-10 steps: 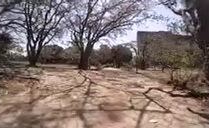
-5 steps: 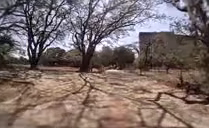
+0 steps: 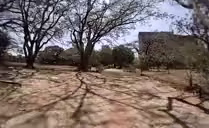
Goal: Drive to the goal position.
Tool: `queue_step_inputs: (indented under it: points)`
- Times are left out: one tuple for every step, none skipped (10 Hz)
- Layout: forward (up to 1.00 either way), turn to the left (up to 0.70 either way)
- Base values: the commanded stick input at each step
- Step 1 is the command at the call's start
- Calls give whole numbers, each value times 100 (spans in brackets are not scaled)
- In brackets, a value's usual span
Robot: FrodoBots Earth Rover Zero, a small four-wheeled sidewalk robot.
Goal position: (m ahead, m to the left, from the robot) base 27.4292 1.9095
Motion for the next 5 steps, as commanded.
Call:
queue_step_inputs:
  points:
    - [70,0]
    - [70,0]
    - [70,0]
    - [70,0]
    - [70,0]
